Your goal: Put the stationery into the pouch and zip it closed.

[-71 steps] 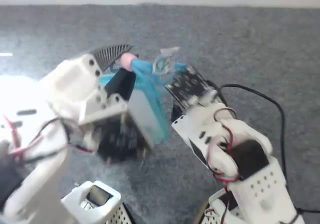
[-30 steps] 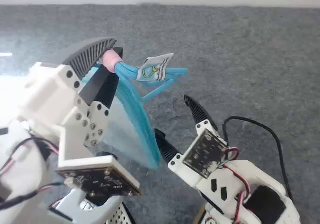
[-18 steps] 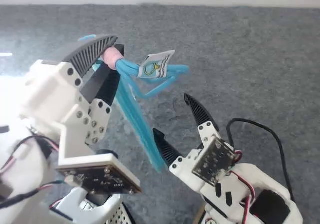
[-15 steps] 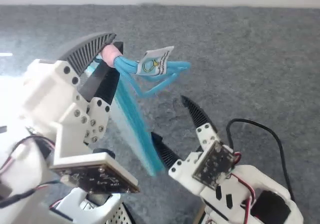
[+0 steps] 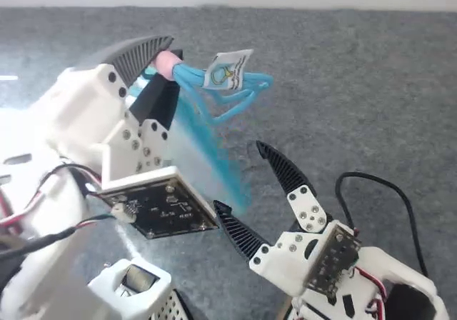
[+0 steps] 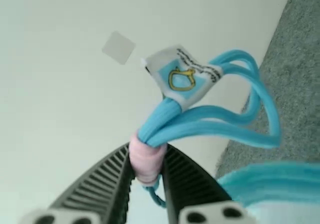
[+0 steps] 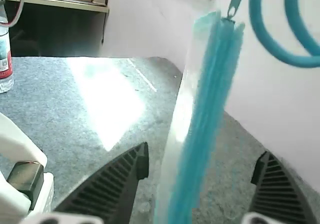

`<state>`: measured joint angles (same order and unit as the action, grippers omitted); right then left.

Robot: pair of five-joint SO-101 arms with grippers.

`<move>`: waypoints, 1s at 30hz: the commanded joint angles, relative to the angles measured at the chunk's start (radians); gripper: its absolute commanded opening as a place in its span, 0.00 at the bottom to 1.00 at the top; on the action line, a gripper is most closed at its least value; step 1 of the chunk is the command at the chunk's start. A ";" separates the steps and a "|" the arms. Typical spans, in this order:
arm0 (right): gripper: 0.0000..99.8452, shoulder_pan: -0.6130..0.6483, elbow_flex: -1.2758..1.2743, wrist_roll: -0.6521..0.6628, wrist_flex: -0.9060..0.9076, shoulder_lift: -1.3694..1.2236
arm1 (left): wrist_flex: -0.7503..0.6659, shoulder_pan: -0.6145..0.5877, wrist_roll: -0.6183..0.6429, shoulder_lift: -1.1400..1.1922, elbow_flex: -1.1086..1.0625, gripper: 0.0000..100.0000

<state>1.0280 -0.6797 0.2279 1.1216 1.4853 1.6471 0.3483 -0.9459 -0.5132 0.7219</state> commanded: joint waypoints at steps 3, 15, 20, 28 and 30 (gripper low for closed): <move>0.34 0.007 0.051 -0.012 -0.021 -0.021 | -0.037 -0.011 0.017 0.005 0.007 0.01; 0.31 -0.171 0.058 -0.011 -0.140 -0.177 | 0.000 0.023 0.017 -0.005 0.013 0.01; 0.32 -0.193 0.081 -0.009 -0.134 -0.186 | 0.005 0.025 0.005 -0.006 0.015 0.01; 0.32 -0.162 0.077 -0.060 -0.139 -0.202 | -0.002 0.031 -0.011 -0.006 0.015 0.01; 0.32 -0.120 0.077 -0.107 -0.140 -0.234 | -0.009 0.032 -0.011 -0.003 0.015 0.01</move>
<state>0.8684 -0.6414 0.1818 1.0019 1.2935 1.6563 0.3698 -0.9505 -0.5117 0.7219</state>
